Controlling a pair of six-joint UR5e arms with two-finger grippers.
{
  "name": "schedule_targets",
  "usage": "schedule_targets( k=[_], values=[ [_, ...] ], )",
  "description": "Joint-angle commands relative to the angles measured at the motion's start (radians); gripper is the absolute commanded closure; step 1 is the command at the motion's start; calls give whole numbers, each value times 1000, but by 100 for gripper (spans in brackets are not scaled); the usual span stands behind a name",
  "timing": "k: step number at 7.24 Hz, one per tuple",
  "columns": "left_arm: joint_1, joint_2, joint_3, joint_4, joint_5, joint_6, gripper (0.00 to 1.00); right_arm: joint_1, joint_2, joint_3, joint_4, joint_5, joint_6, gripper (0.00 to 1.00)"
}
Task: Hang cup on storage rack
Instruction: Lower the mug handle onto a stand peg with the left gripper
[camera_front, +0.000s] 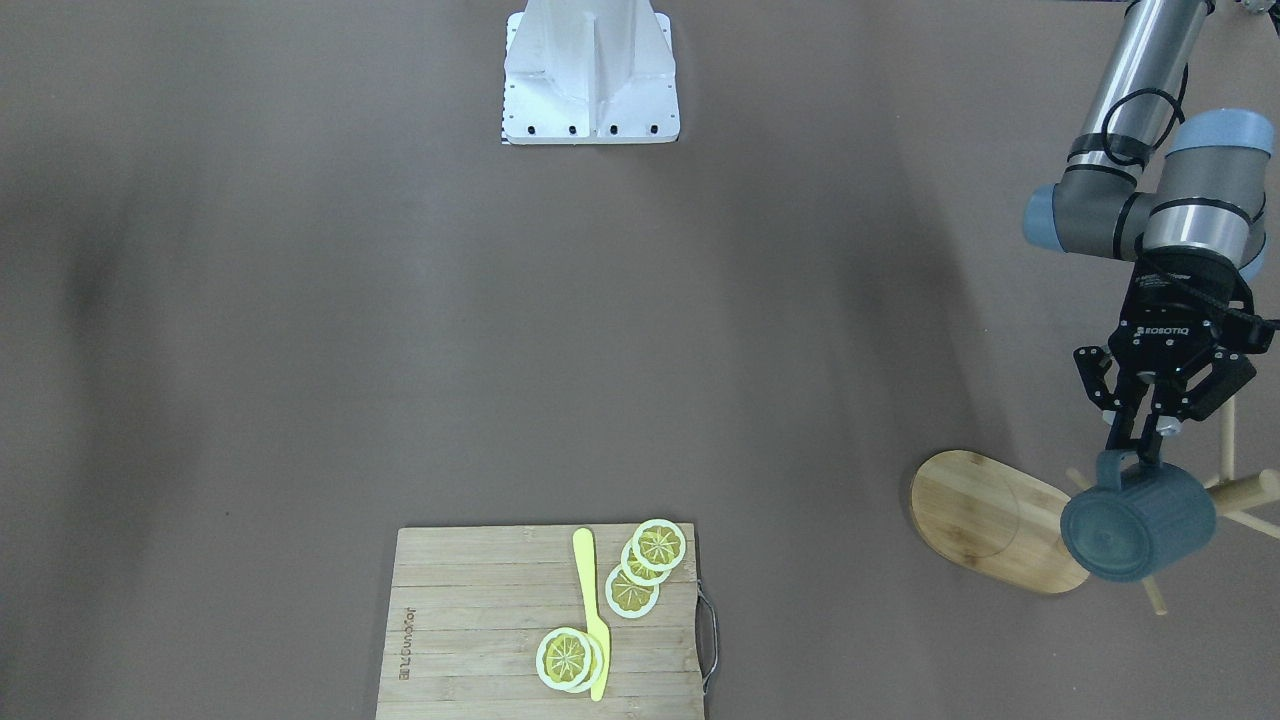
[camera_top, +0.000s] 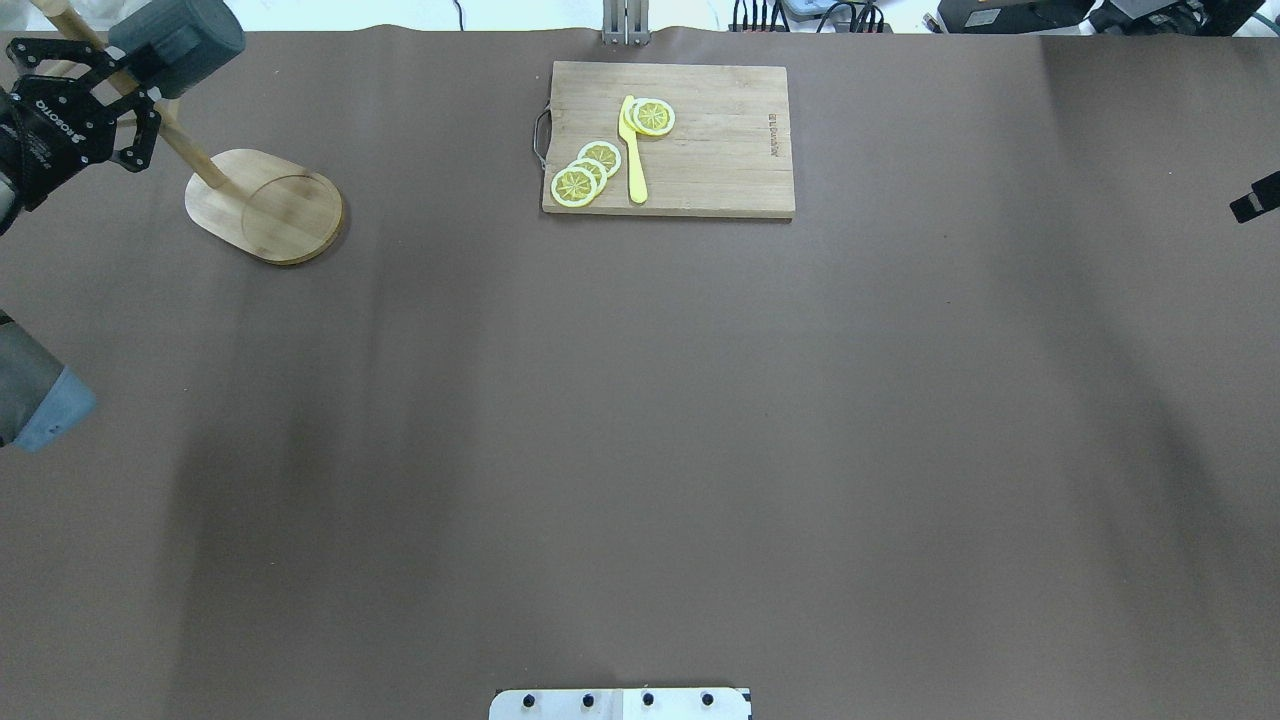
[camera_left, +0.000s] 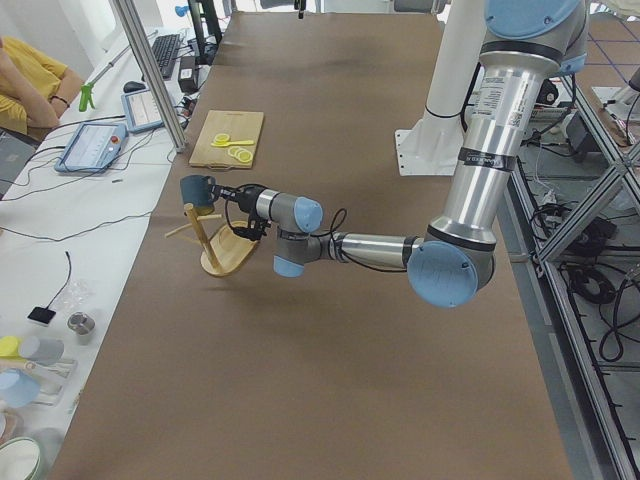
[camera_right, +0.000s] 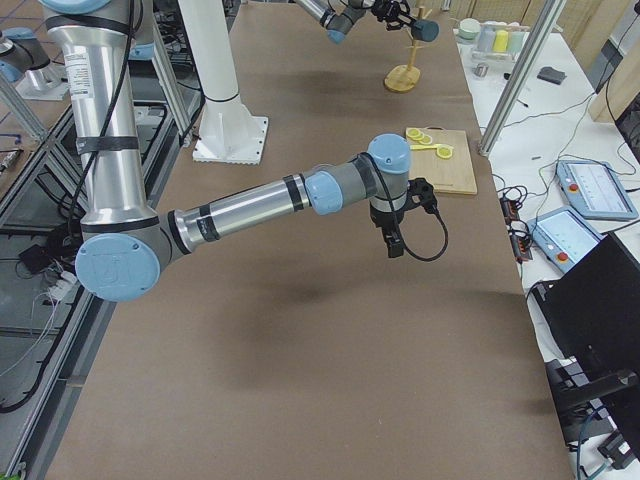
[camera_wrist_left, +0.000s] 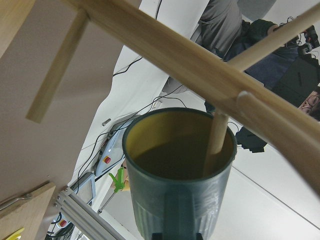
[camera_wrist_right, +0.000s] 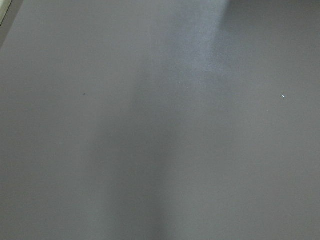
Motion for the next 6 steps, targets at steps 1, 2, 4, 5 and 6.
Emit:
schedule_targets(
  k=[1,2,4,5,6],
  values=[
    [0,5,5,-10,-3,1,100,0,1,2,0,-1,1,0],
    [0,8,21,-40,-3,2,100,0,2,2,0,-1,1,0],
    [1,12,40,-70,-3,5,89,0,2,2,0,-1,1,0],
    [3,12,35,-71,-5,11,2,0,2,2,0,-1,1,0],
    [5,8,34,-70,-6,12,2,0,2,2,0,-1,1,0]
  ],
)
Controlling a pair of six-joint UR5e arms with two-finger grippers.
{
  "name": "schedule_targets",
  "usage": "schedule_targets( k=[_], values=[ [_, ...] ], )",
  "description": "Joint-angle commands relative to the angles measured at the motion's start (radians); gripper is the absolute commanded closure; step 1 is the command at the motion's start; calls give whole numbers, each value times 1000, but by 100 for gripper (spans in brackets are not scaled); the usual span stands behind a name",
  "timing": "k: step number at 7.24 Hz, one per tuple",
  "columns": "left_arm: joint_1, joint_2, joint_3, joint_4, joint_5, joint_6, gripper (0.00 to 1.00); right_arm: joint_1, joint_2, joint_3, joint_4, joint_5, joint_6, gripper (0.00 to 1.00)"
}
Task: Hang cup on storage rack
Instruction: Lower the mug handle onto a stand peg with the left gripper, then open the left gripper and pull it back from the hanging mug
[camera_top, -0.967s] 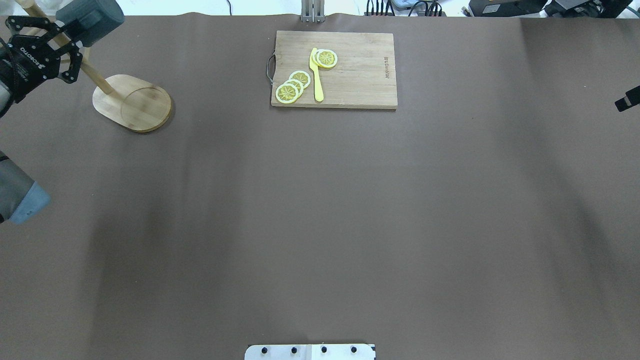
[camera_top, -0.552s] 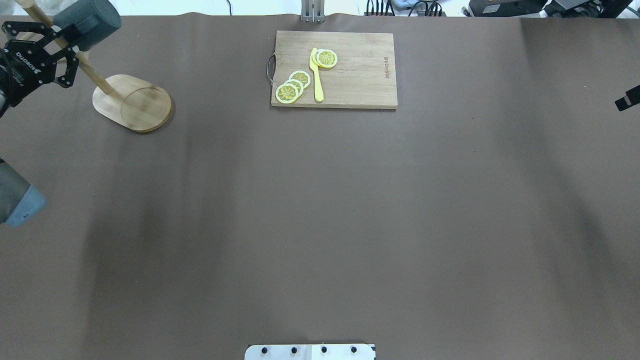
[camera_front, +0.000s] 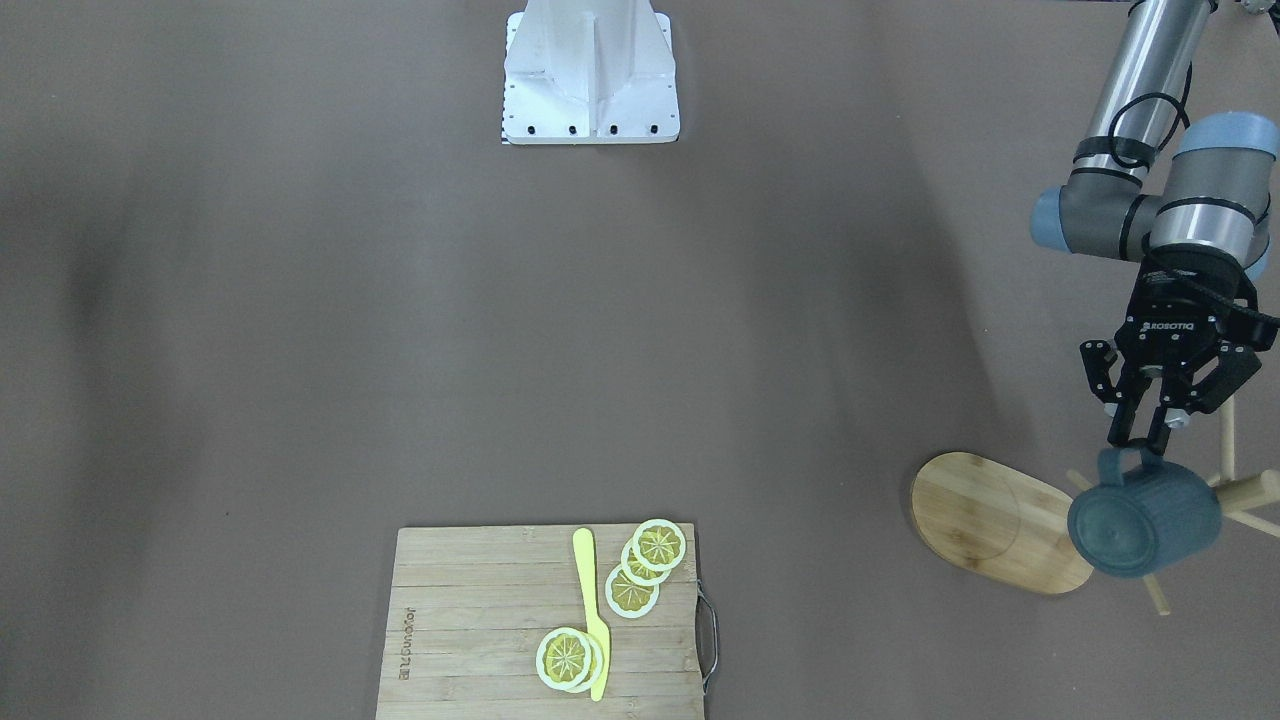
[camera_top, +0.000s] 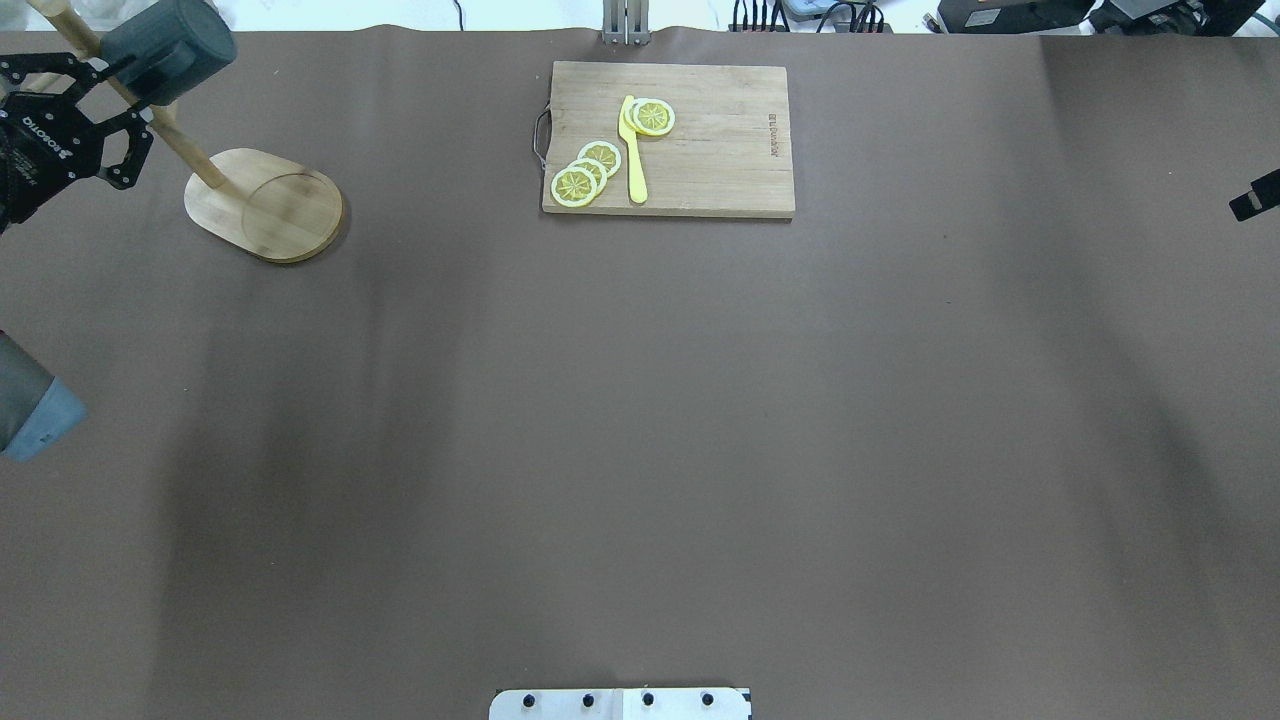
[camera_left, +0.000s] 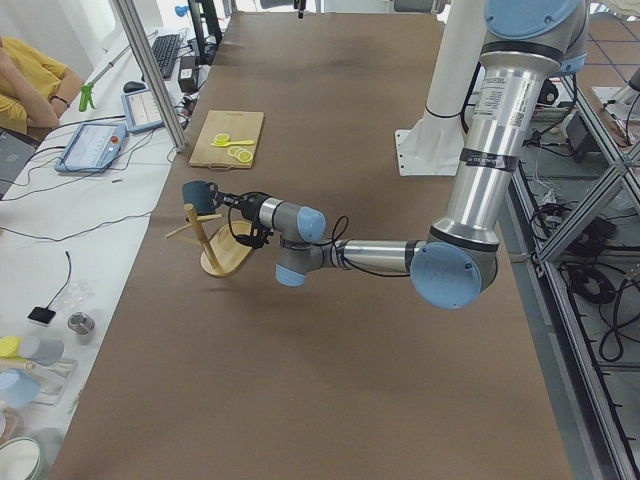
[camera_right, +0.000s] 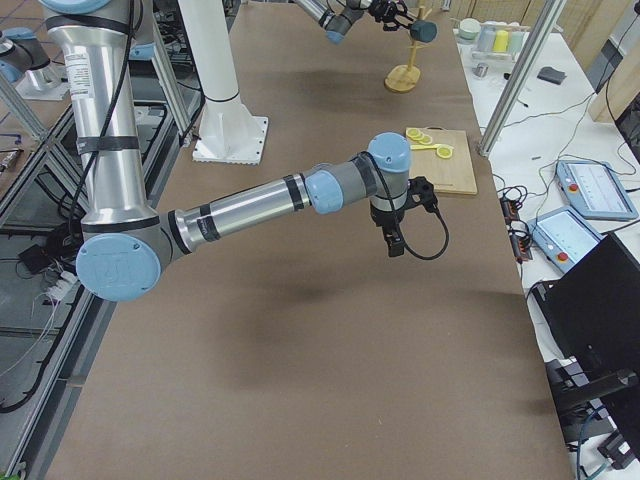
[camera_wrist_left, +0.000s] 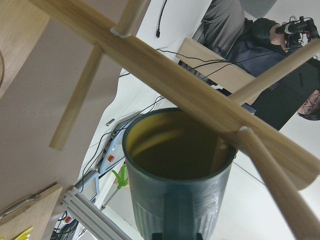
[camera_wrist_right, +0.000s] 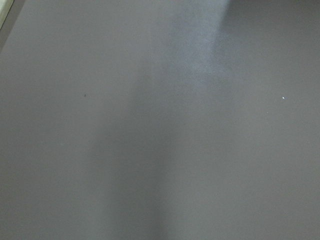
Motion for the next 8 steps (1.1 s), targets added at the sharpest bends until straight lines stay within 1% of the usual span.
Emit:
schedule_targets(
  k=[1,2,4,5,6,7,8],
  values=[
    [0,-3,-4,-3,-20,7,2,0,0,0,0,1,0,0],
    [-3,4,-20,-18,-37,13,2,0,0,2,0,1,2,0],
    [-3,108,-50,-106,-113,112,2,0,0,8,0,0,2,0],
    [-3,160,-88,-116,-149,236,2,0,0,8,0,-2,2,0],
    [-3,173,-89,-115,-173,399,2,0,0,8,0,-3,2,0],
    [-1,207,-87,-112,-195,579,2,0,-1,6,0,-3,2,0],
    [-3,257,-89,-111,-221,731,2,0,-2,6,0,-32,2,0]
  ],
)
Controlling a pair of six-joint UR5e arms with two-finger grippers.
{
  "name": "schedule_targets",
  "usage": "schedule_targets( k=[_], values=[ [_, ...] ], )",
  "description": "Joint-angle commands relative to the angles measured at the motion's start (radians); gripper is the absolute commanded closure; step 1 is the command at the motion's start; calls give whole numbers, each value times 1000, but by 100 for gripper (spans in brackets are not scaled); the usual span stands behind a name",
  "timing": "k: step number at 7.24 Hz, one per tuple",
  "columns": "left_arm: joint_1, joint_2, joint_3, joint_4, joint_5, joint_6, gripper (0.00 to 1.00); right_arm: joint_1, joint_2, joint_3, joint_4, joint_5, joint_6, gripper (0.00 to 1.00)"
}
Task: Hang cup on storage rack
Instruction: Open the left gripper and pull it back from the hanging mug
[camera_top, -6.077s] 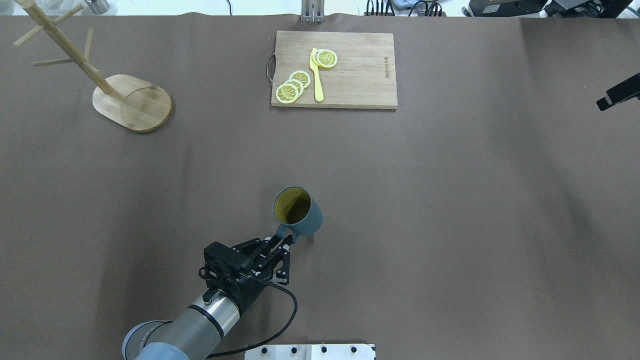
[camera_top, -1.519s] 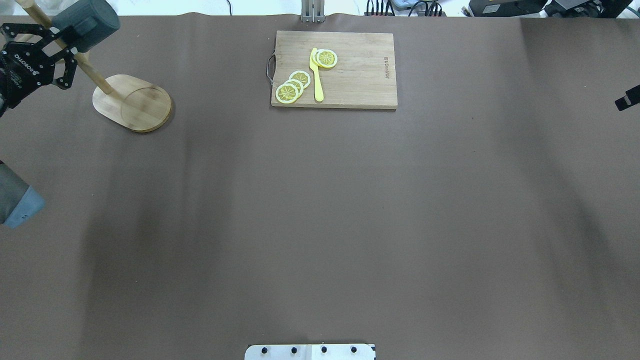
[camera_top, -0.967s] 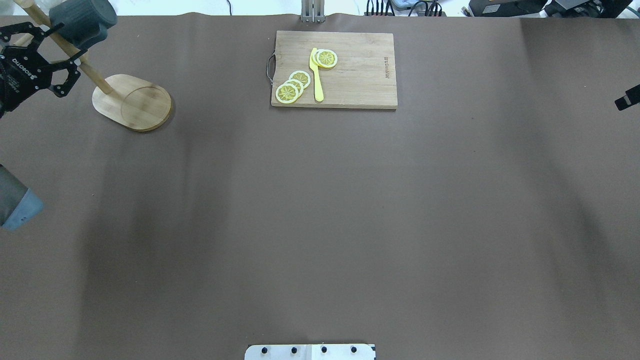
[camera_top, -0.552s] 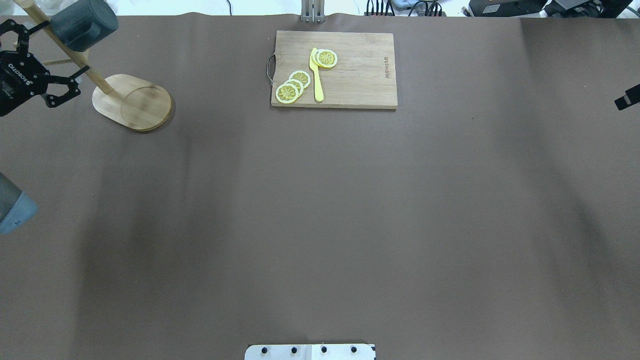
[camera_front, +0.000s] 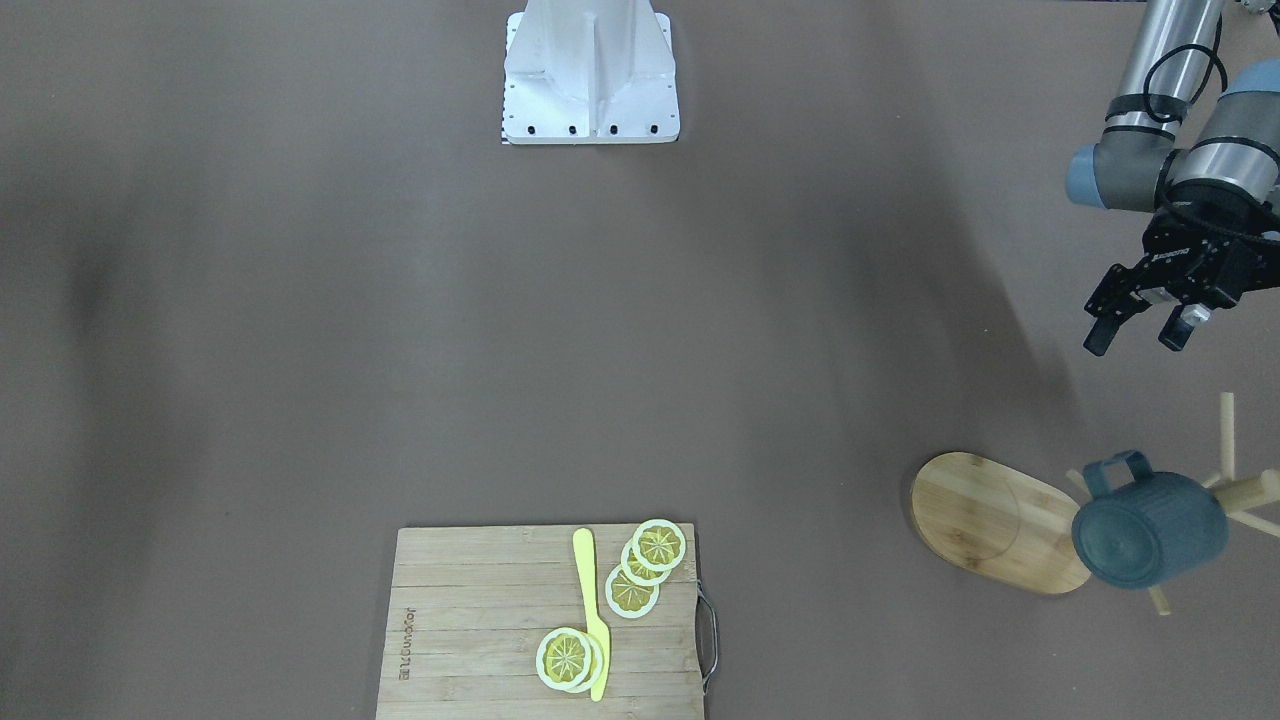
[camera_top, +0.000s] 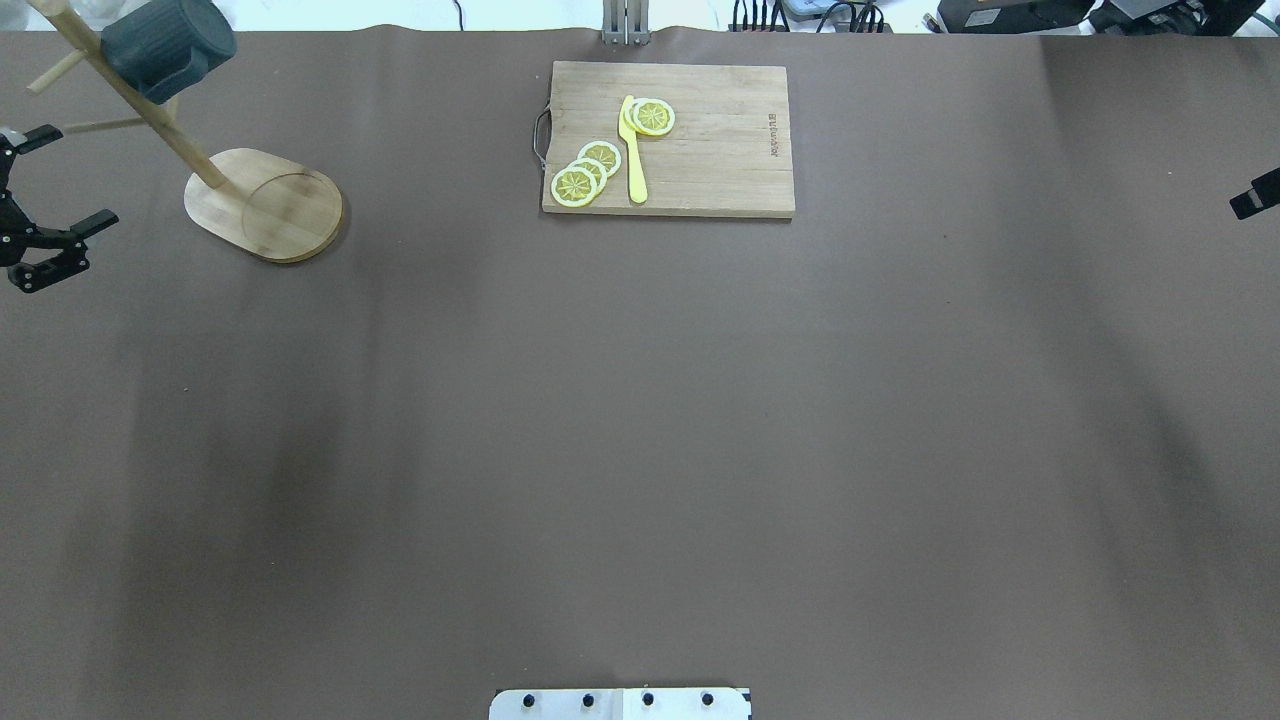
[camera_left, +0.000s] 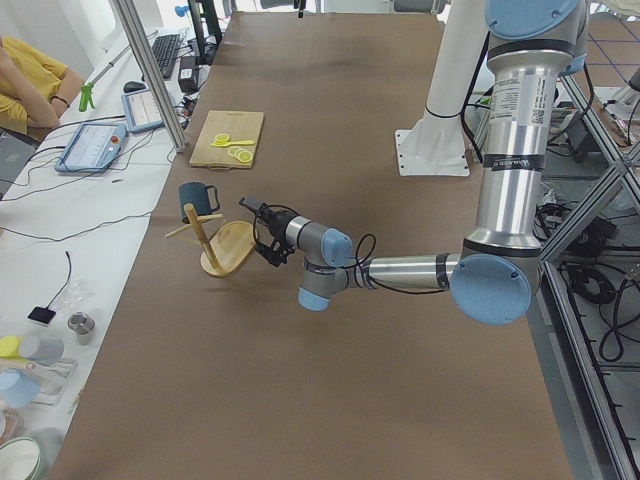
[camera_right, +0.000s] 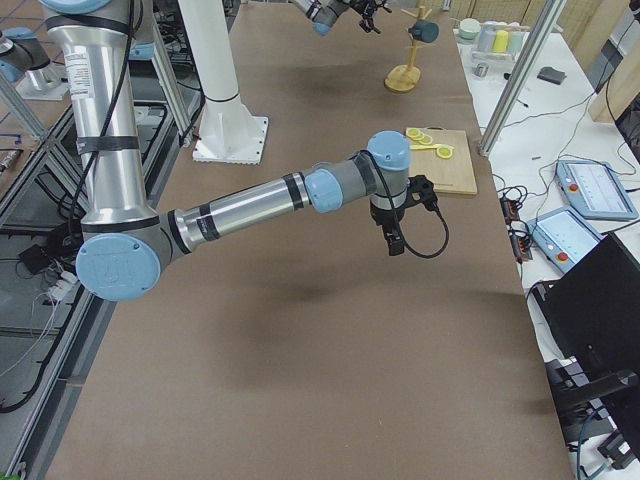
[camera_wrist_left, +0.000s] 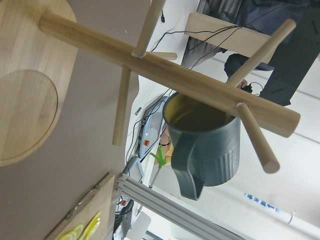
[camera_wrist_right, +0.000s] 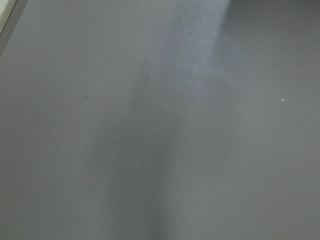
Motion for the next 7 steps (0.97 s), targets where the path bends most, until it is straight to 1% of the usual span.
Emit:
schedule_targets(
  k=[1,2,3,4,6,7],
  values=[
    [0,80,-2,5,-34,367,2,0,2,-7,0,-39,0,0],
    [-3,100,5,17,-30,532,2,0,4,-7,0,-42,0,0],
    [-31,127,16,55,-31,713,2,0,4,-8,0,-48,0,0],
    [-75,133,17,140,-25,870,2,0,6,-8,0,-82,2,0],
    [-144,153,18,302,-22,1244,2,0,6,-12,0,-128,2,0],
    [-167,158,22,378,-23,1384,2,0,2,-15,0,-146,2,0]
  ],
)
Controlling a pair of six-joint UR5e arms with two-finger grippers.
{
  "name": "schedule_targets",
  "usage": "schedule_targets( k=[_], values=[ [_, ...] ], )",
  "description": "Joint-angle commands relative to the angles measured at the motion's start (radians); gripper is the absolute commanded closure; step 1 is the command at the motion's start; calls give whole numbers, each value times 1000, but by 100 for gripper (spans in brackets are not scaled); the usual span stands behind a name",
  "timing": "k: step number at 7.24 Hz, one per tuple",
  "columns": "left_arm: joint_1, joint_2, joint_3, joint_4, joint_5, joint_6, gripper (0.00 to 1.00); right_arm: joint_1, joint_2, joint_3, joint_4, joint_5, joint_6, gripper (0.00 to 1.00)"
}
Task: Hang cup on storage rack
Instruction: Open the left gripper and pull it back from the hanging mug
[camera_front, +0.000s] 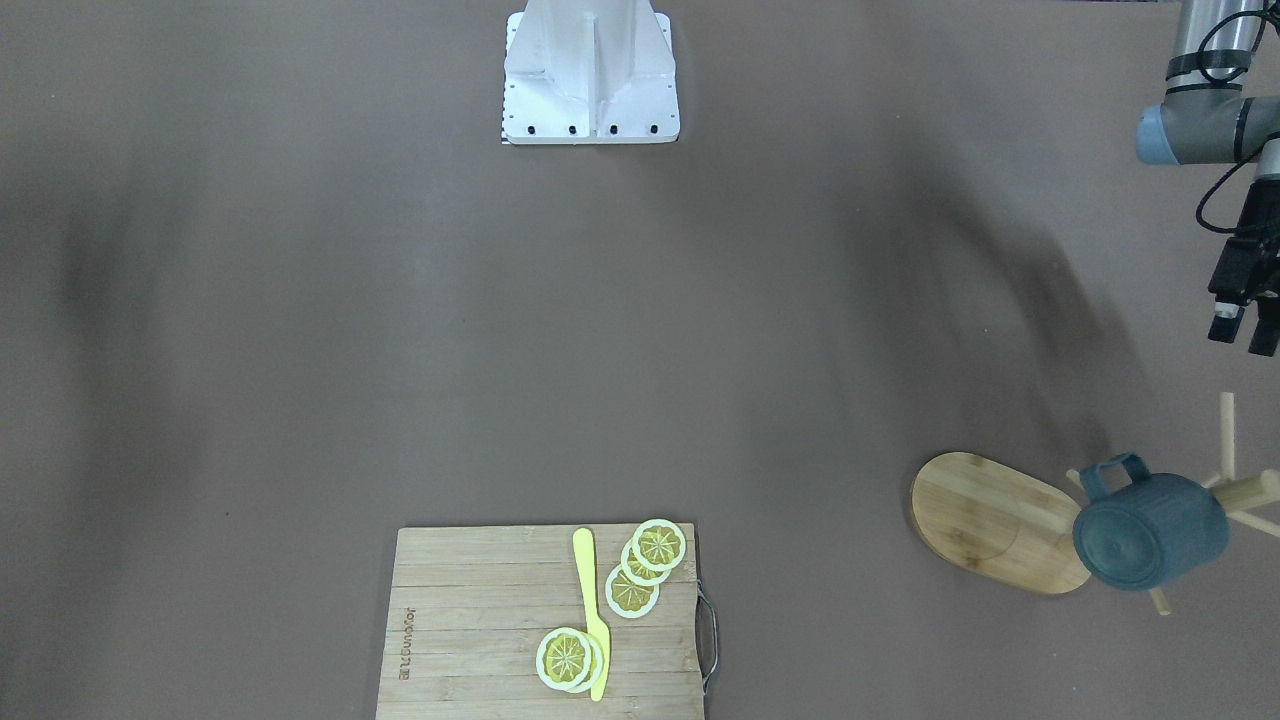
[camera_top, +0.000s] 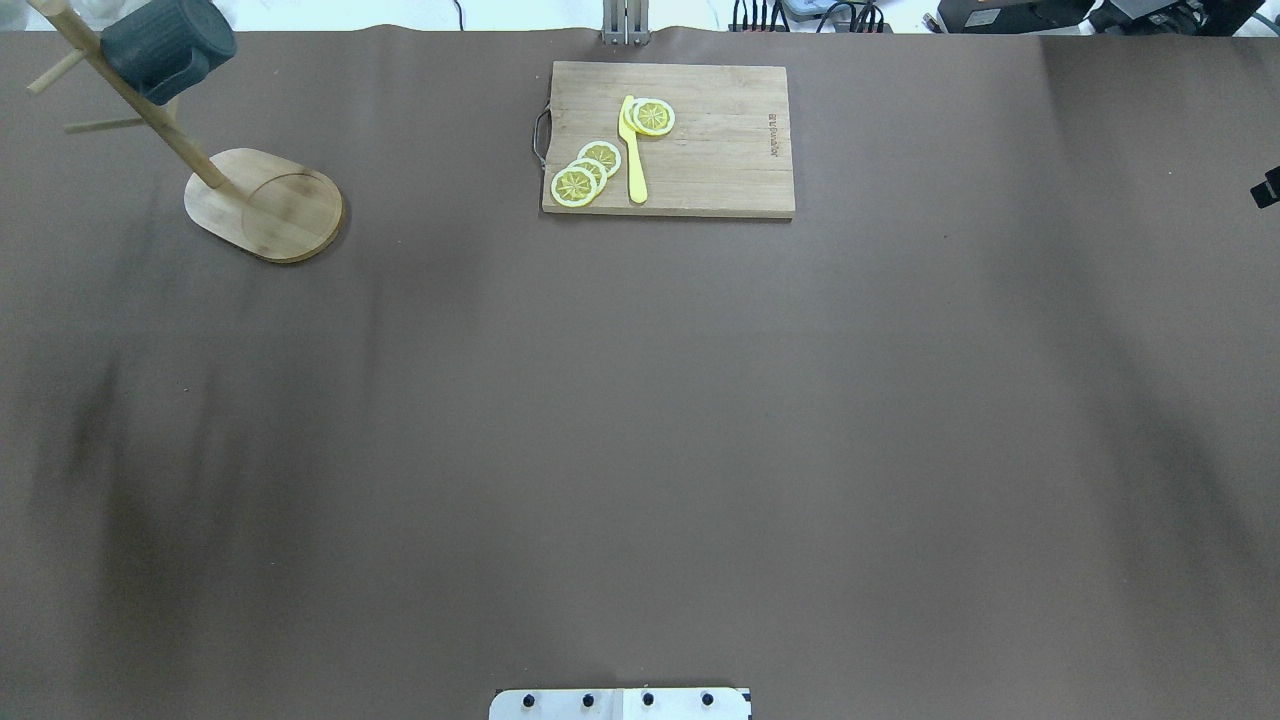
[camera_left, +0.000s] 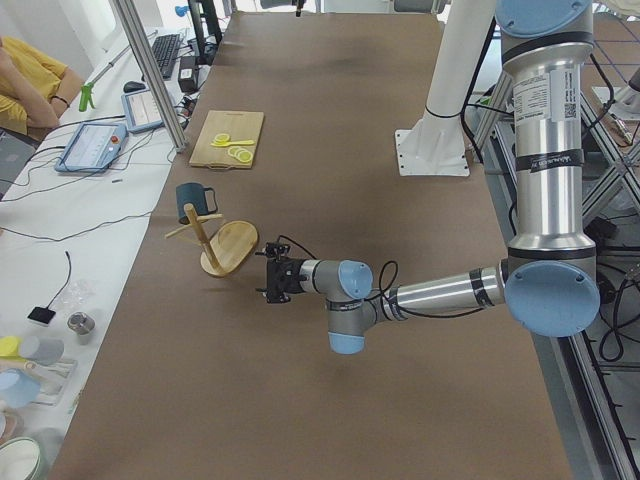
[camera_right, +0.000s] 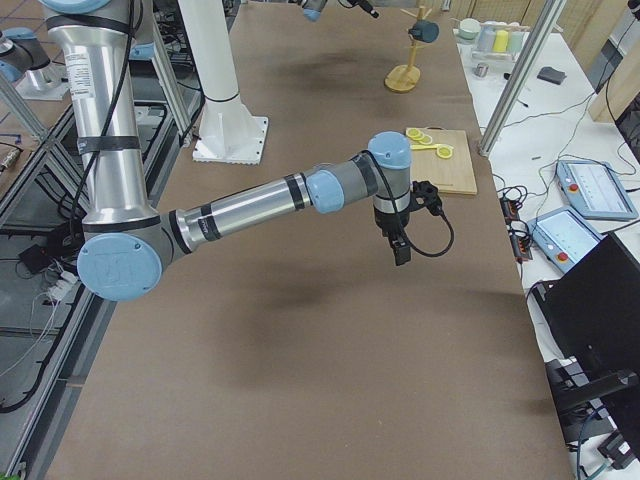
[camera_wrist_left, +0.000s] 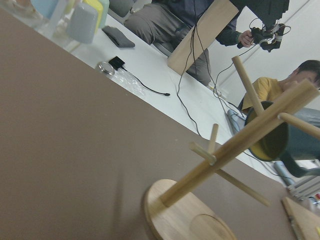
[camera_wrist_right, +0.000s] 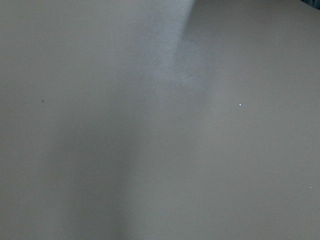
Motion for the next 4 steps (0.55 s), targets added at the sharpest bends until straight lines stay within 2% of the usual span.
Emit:
schedule_targets(
  k=[1,4],
  values=[
    [-56,20,8,193,4,411,2,5,-2,-3,0,-48,-1,0],
    [-176,20,2,407,-13,807,2,34,-44,-17,-3,-48,-9,0]
  ],
)
